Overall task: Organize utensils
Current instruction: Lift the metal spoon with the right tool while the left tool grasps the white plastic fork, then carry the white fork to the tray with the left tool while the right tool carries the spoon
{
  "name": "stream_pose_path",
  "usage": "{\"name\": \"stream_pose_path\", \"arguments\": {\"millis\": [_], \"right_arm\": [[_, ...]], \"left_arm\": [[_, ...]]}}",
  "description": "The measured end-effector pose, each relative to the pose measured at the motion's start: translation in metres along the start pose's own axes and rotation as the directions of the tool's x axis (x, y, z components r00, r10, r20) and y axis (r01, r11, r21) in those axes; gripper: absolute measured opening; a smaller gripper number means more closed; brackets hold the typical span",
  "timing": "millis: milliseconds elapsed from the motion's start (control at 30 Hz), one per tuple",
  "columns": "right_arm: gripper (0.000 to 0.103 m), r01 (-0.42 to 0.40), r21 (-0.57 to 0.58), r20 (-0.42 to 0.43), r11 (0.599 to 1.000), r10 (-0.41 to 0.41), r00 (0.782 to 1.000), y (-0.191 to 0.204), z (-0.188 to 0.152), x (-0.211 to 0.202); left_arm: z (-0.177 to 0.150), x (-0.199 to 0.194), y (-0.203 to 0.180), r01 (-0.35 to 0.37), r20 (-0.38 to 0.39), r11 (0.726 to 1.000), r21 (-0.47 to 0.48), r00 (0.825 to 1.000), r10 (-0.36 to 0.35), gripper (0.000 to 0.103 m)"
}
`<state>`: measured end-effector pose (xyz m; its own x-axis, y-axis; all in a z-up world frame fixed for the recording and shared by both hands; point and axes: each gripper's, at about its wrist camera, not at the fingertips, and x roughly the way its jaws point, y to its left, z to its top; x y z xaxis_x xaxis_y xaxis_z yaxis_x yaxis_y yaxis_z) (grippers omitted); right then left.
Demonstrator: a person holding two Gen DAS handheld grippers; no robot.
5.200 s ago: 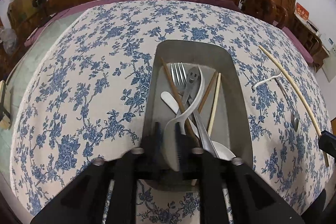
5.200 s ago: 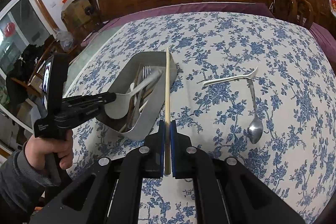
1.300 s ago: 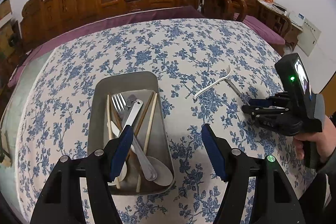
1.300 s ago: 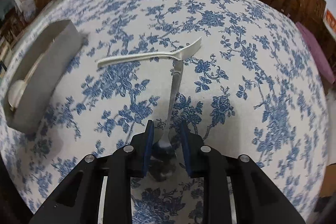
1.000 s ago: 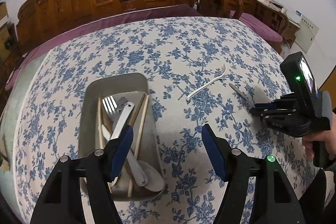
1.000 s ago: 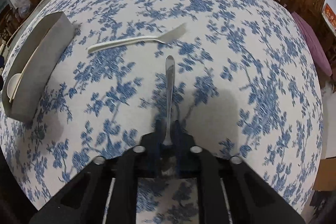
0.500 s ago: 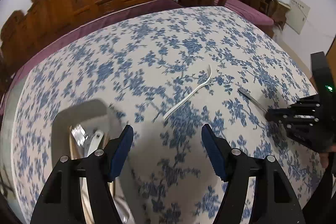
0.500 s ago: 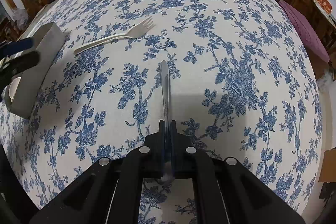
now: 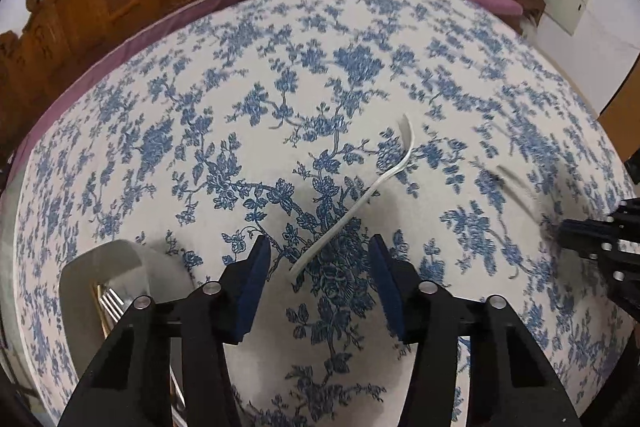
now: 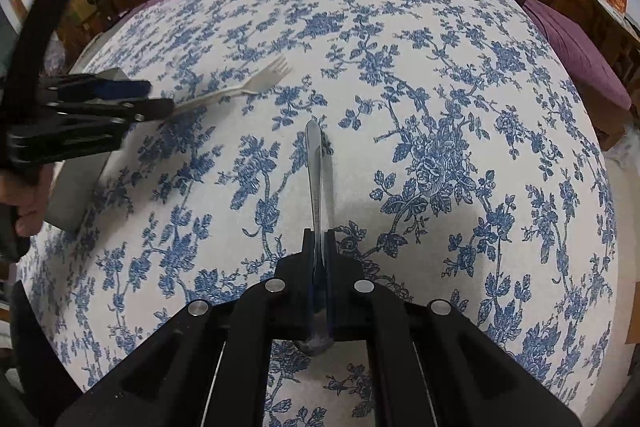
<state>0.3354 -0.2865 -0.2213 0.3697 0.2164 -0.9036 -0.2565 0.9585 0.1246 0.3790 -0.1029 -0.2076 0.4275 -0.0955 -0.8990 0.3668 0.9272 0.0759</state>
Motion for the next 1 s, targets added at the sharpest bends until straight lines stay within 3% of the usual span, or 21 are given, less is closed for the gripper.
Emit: {"name": "stream_pose_path", "arguments": {"millis": [233,500,567,700,1000], "right_arm": [[0.006,-0.023,0.008,0.027,1.000,0.022,0.999,0.000,0.001,-0.010],[0.006,-0.042,0.007,0.037,0.999,0.041,0.998,0.005,-0.001,-0.014],[0.006,-0.042,0.005,0.039,0.999,0.042,0.998,0.006,-0.001,-0.016],[0.006,-0.040,0.004,0.046,0.999,0.040,0.998,0.009,-0.002,-0.021],[0.006,-0.039,-0.009,0.078,0.999,0.039,0.996,0.028,-0.002,-0.042]], "left_arm": [[0.005,0.019,-0.001,-0.026,-0.054,0.999,0.021,0.998,0.027,0.035],[0.007,0.030,0.001,0.015,-0.081,1.000,0.008,0.997,-0.014,0.021],[0.007,0.029,0.000,0.023,-0.082,1.000,0.007,0.996,-0.023,0.004],[0.002,0.018,0.000,0.047,-0.062,0.999,-0.008,0.997,-0.048,0.004],[-0.017,-0.047,0.000,0.028,0.045,0.999,-0.016,0.999,-0.027,0.004]]}}
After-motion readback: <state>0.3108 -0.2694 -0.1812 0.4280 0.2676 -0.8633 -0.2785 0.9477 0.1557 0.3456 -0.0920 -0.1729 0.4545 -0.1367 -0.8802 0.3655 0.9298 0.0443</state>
